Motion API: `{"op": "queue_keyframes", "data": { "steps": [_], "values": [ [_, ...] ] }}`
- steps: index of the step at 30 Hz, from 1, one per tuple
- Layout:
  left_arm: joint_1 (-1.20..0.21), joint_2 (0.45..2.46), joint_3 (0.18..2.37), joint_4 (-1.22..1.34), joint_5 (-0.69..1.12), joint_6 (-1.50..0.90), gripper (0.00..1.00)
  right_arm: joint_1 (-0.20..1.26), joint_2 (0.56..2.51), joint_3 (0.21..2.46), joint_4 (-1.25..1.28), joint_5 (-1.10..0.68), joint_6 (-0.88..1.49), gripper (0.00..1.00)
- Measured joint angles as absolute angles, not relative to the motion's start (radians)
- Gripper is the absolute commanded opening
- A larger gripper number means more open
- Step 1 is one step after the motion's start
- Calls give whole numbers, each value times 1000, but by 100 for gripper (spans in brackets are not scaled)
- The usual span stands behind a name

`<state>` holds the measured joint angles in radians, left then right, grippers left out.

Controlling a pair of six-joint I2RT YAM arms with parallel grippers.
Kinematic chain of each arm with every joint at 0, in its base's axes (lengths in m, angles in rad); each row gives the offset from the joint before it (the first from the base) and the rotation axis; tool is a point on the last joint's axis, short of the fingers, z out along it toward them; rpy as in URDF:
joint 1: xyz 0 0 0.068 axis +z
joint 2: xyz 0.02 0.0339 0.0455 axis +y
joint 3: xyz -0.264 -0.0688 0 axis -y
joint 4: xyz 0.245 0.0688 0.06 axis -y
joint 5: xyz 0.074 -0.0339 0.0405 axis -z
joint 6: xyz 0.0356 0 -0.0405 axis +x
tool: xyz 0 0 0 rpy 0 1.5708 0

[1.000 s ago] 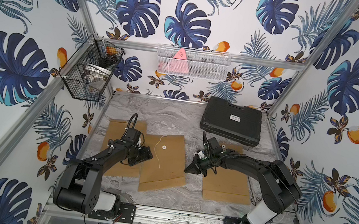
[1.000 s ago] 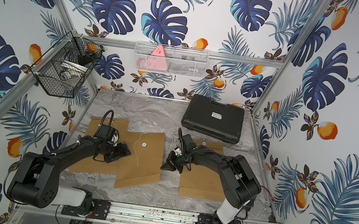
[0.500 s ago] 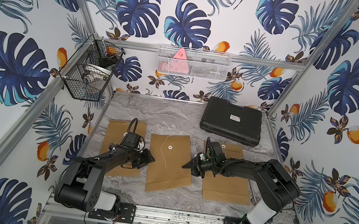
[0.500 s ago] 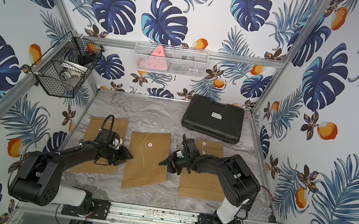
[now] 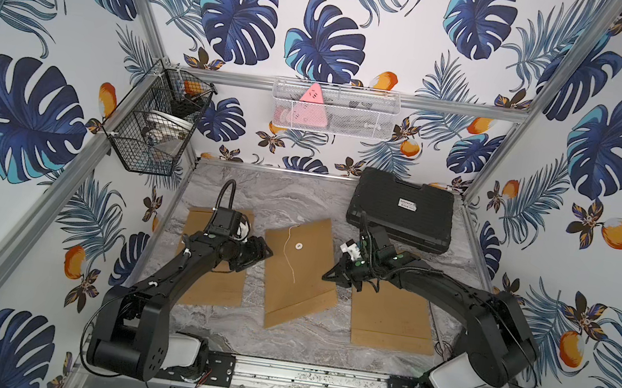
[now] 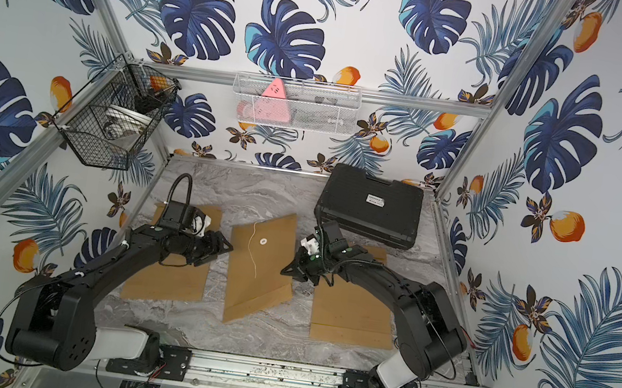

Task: Close the mouth of the file bag
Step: Pick up the file bag from the file bag.

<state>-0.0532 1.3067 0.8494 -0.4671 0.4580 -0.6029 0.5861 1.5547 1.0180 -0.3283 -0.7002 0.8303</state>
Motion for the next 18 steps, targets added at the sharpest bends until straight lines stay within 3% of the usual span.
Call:
{"op": "queue_keyframes", "data": {
  "steps": [8,12,18],
  "values": [
    [-2,1264,970,-409,521,-595,84,586,1422,1209,-548,-588,575,0],
    [67,1285,899,-156,648,-730,88,586,1335,1264,-562,-534,450,0],
    [46,1364,834,268,801,-995,86,585,1247,1322,-525,-538,318,0]
  ]
}}
